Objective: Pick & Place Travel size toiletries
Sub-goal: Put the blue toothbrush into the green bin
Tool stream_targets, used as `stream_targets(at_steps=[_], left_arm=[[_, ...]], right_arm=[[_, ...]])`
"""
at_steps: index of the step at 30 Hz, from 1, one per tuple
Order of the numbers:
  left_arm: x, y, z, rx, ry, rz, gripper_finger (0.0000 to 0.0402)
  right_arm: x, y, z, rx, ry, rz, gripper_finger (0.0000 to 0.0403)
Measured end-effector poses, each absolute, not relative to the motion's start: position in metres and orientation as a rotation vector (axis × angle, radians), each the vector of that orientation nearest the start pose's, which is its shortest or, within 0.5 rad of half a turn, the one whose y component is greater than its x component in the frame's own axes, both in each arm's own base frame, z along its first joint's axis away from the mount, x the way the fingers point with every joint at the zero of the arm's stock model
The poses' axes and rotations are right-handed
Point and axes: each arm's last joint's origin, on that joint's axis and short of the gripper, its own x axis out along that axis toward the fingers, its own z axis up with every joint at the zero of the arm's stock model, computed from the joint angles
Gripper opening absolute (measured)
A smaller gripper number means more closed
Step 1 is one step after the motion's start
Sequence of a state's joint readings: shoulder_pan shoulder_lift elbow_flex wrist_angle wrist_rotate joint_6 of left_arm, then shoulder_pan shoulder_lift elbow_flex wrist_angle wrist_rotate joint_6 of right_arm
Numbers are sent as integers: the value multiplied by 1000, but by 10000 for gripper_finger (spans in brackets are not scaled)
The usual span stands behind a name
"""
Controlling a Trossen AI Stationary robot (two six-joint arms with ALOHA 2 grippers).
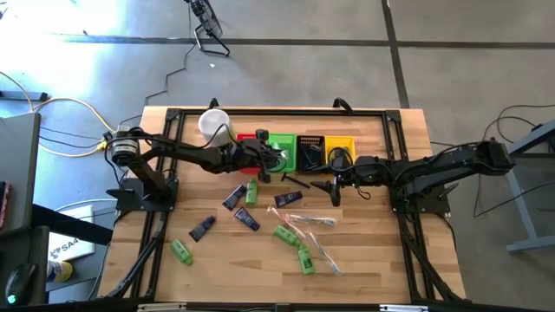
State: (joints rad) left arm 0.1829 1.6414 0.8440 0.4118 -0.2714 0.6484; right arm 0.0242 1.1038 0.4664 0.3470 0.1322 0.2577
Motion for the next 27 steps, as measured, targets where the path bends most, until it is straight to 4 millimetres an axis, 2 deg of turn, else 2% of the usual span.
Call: stream_targets(at_steps=[8, 17, 27], left_arm=[[336, 70, 186, 676, 569, 283, 19], [337, 70, 188, 703, 553, 284, 20], [337, 70, 188, 698, 555, 283, 85]], right_arm=[[226, 2, 214, 241, 273, -145, 210], [226, 2, 214, 241, 273, -145, 210], [226, 2, 214, 241, 273, -145, 210]])
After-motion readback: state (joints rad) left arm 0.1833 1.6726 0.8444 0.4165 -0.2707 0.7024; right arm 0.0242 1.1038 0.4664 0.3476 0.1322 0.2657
